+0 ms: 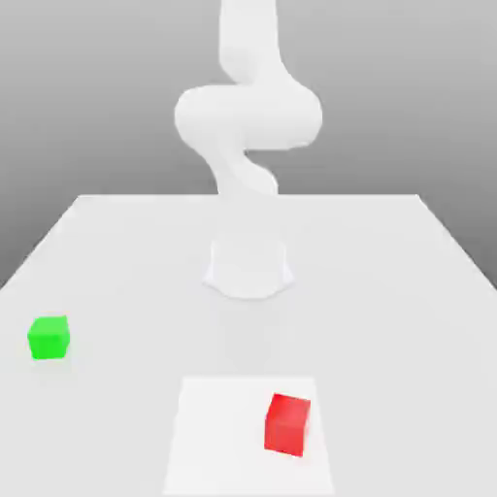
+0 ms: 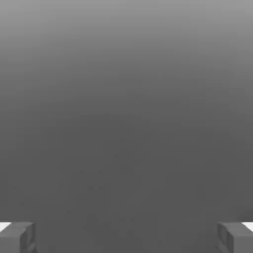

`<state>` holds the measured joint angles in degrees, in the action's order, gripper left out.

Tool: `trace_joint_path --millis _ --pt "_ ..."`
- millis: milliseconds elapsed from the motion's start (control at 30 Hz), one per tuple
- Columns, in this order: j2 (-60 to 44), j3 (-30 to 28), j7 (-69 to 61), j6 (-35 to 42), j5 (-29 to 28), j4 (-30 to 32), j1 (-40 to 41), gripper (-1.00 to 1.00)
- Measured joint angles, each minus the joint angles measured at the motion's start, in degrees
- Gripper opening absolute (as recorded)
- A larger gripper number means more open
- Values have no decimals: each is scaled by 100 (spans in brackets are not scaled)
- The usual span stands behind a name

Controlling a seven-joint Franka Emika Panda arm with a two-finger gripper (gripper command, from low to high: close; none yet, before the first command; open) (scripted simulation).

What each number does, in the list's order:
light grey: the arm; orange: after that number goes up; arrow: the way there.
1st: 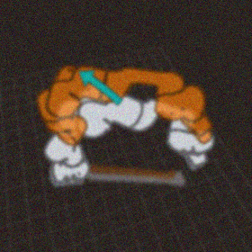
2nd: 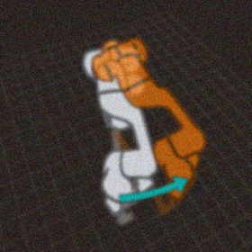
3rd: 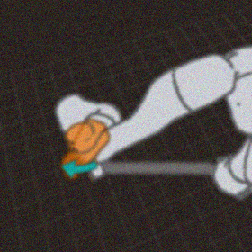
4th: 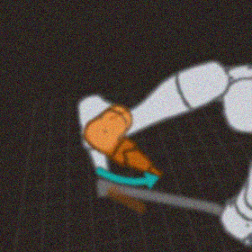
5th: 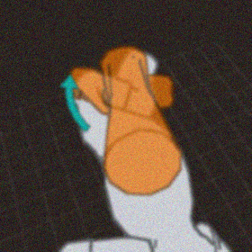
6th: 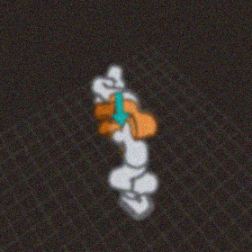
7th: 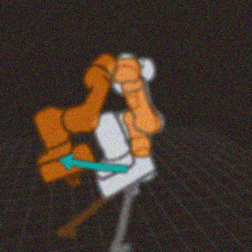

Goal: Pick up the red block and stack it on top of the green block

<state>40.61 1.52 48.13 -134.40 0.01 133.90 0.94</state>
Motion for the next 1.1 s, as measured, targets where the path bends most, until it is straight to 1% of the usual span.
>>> trace_joint_path --millis 333,533,700,900,933,1100 --pt "-2112 517 1028 -1071 -131 861 246 0" --pt "-3361 706 1654 -1700 -238 1368 281 0" --pt "-4394 758 2106 -2230 -235 1784 179 0" --pt "-5637 440 2518 -3211 -679 1697 -50 0" --pt "-5762 384 2551 -3316 -721 1679 -97 -100" --pt "-5762 386 2562 -3326 -732 1679 -95 -100"
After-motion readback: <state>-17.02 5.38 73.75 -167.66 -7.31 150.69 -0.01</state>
